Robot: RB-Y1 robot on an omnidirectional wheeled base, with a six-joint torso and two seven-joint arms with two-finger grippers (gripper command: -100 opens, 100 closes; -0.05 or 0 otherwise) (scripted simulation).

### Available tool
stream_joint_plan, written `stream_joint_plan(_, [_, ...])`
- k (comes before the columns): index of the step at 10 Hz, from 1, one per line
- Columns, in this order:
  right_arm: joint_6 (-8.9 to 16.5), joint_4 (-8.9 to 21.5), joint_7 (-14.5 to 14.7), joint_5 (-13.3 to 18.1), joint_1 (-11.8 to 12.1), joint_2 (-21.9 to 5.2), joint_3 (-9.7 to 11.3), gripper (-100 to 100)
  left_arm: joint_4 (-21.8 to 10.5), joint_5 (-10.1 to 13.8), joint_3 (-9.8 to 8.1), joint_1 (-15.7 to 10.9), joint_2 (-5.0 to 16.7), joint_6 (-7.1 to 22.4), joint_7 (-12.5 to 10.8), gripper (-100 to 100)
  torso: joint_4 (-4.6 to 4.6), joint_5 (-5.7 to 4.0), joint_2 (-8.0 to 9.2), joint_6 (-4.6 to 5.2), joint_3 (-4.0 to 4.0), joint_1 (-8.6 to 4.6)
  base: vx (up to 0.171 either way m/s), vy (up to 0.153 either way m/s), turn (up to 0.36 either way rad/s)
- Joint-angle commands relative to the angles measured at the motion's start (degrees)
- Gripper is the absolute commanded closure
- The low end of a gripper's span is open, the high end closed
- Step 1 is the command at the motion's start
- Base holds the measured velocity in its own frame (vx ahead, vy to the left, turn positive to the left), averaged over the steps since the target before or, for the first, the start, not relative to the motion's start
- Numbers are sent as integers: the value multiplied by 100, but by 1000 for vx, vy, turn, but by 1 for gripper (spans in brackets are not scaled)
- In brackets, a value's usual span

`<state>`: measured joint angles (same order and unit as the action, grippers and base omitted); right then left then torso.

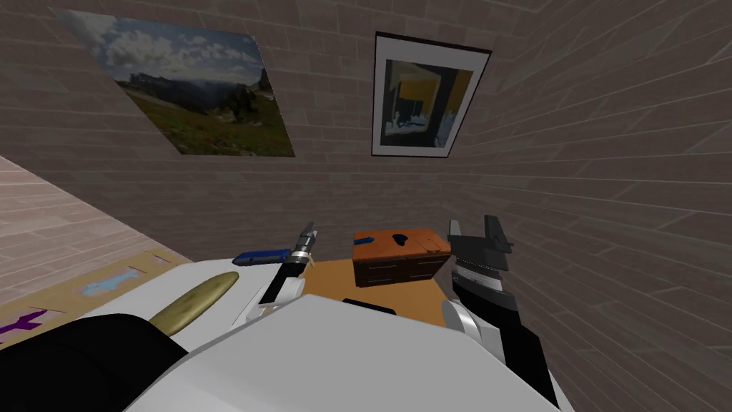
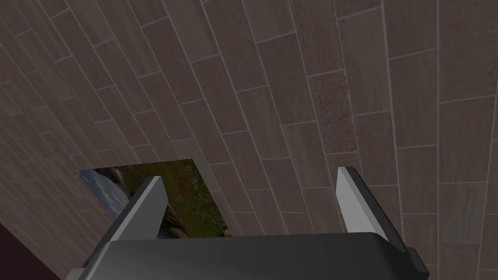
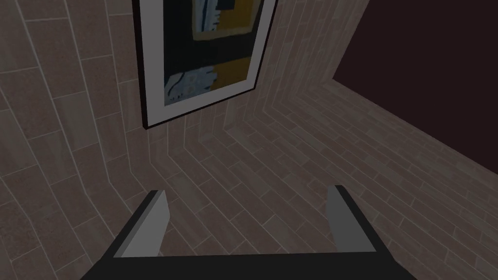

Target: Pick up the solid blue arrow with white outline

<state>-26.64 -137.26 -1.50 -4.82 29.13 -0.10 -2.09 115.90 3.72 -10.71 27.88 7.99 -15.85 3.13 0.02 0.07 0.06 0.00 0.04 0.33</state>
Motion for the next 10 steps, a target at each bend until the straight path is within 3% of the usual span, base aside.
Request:
stream_joint_plan(1, [0,0,0,0,0,0,0,0,-286,101,-197,-96,147,286,-129,-100,0,0,0,0,0,0,-57,80,-363])
stream_joint_plan(4, [0,0,0,0,1,0,0,0,-491,167,-309,-124,230,537,-205,-100,-3,-1,-15,0,-9,-8,-15,42,-274])
stream_joint_plan(7, [0,0,0,0,2,0,-1,0,-862,311,-532,-178,402,984,-354,-100,-5,-2,-22,-6,-13,-13,-5,30,-287])
stream_joint_plan(10, [0,0,0,0,1,0,0,0,-1054,387,-639,-204,490,1318,-425,-100,-5,-3,-24,0,-14,-13,-1,30,-220])
